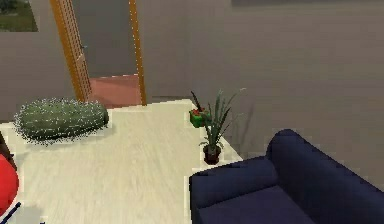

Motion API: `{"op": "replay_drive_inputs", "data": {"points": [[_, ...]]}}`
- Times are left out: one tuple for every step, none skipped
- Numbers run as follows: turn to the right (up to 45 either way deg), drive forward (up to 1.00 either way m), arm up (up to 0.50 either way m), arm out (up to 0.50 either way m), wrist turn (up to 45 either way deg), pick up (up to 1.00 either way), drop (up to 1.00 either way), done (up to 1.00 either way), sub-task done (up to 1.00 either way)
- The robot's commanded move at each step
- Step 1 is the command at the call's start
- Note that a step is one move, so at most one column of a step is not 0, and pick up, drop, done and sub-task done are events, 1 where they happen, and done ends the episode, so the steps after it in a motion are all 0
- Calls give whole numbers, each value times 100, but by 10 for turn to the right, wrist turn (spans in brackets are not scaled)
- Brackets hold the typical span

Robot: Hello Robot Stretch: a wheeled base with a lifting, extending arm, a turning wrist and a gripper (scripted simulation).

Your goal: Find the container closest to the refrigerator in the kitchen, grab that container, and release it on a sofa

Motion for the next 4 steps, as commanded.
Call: {"op": "replay_drive_inputs", "data": {"points": [[0, 0, 0, 34, 0, 0, 0, 0, 0], [0, 0, 0, 0, 390, 0, 0, 0, 0], [0, 0, -40, 0, 0, 0, 0, 0, 0], [0, 0, -32, 0, 0, 0, 0, 0, 0]]}}
